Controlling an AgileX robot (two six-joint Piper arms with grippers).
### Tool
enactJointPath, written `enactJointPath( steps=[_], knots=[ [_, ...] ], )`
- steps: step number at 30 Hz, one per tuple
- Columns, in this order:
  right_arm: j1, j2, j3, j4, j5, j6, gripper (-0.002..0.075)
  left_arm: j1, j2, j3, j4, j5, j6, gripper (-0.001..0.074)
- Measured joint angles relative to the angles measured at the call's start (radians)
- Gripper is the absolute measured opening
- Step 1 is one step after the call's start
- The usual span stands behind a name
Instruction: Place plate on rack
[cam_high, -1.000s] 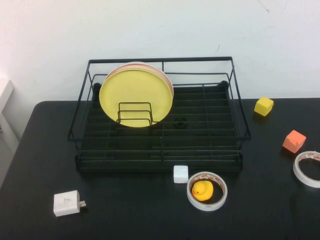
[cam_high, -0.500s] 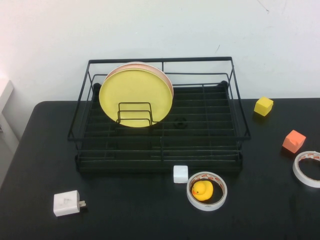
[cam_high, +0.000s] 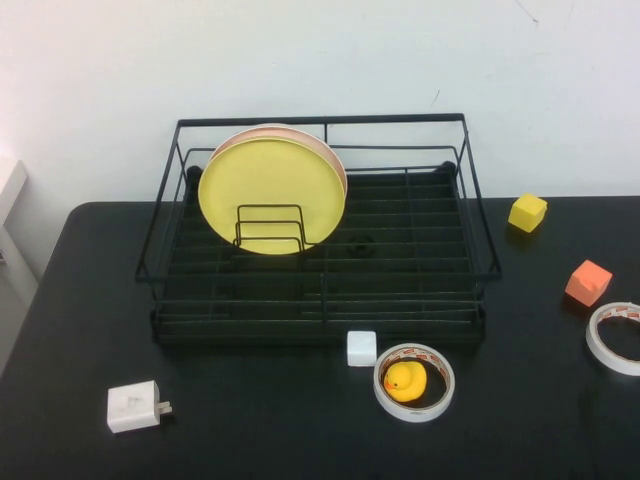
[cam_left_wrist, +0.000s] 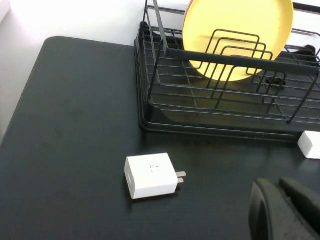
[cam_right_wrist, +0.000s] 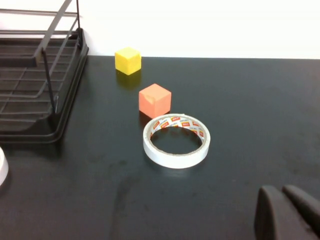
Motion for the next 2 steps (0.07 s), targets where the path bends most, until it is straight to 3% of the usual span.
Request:
enactJointPath(
  steps=[2],
  knots=[
    [0.000, 0.000, 0.000, 0.000, 0.000, 0.000, -0.0002, 0.000, 0.000, 0.000, 0.000, 0.000, 0.000, 0.0000]
  ],
)
